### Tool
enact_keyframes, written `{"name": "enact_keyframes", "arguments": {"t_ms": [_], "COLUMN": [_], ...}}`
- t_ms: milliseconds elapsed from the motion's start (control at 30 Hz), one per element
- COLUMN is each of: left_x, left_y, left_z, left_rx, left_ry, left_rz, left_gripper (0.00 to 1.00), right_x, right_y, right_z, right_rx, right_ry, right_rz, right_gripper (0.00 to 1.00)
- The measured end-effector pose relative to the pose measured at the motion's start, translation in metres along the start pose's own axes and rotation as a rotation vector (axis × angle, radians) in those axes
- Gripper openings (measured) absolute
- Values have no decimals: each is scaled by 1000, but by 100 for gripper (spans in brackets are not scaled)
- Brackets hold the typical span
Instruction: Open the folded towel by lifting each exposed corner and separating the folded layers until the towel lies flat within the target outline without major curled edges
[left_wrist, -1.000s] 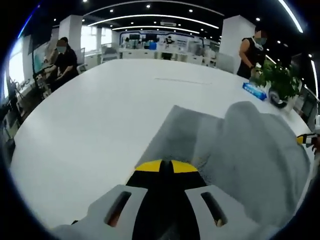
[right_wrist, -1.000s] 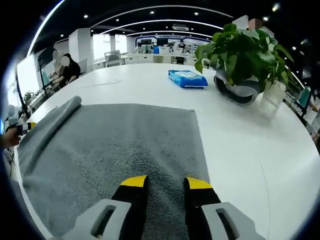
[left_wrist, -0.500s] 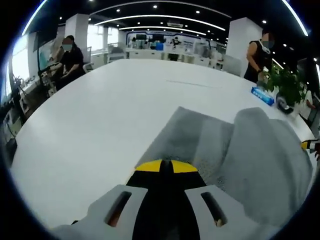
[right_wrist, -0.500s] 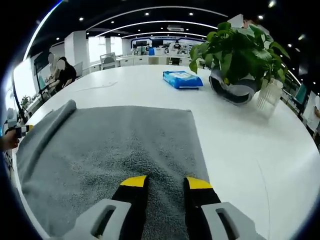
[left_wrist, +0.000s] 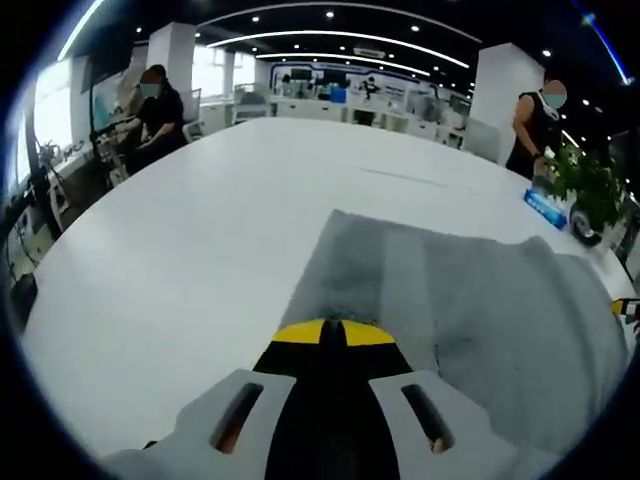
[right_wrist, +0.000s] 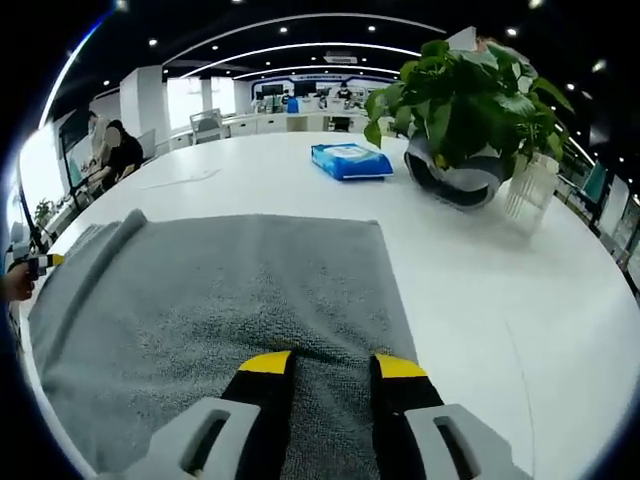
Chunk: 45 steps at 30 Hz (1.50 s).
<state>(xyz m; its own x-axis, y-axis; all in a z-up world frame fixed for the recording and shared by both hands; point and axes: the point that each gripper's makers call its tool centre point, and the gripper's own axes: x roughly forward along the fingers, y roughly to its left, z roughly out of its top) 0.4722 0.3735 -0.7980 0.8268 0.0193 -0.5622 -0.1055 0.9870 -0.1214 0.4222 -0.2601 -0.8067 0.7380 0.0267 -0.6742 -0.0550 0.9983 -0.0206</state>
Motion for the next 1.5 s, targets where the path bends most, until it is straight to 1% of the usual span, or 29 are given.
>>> {"name": "enact_keyframes", "arguments": {"t_ms": [233,333,400,667,767,833,867,900,967,1000,1033,1100,1133,1167,1200,1267,1367,1500], "left_x": [10,14,14,14,12,9,5,3,-7,-14,-19,-33,-38,-46,-49,-63,-81,-112], "left_y": [7,9,9,8,3,-6,-12,-15,-25,-31,-35,-44,-47,-53,-54,-63,-75,-98], "left_z": [7,9,10,9,9,12,16,21,34,41,46,51,52,54,55,56,58,59], "left_rx": [0,-3,-1,-17,-15,-35,-42,-46,-64,-78,-84,-80,-79,-82,-83,-76,-68,-74], "left_ry": [-9,-8,-8,-23,-42,-60,-84,-108,-164,-190,-211,-233,-241,-254,-259,-272,-289,-328], "left_rz": [8,5,3,-2,-25,-65,-82,-91,-117,-133,-145,-156,-161,-172,-180,-195,-218,-251], "left_gripper": [4,3,3,3,6,9,11,14,20,21,23,25,26,27,28,29,33,38], "right_x": [5,7,6,10,8,6,6,5,-2,-7,-11,-20,-25,-31,-36,-48,-64,-87], "right_y": [-8,-11,-12,-14,-13,-9,-6,-4,3,7,11,21,23,27,31,40,48,59], "right_z": [3,5,5,8,8,9,13,15,23,32,38,53,56,62,65,70,80,93], "right_rx": [15,24,26,30,35,51,75,84,72,49,42,44,41,38,38,35,37,54], "right_ry": [-2,-3,-5,-18,-22,-36,-60,-67,-98,-130,-155,-216,-228,-256,-270,-301,-361,-435], "right_rz": [-18,-25,-29,-26,-22,-5,12,17,34,38,45,74,73,81,92,116,151,186], "right_gripper": [29,31,33,33,34,39,45,49,49,48,49,49,49,49,49,49,52,56]}}
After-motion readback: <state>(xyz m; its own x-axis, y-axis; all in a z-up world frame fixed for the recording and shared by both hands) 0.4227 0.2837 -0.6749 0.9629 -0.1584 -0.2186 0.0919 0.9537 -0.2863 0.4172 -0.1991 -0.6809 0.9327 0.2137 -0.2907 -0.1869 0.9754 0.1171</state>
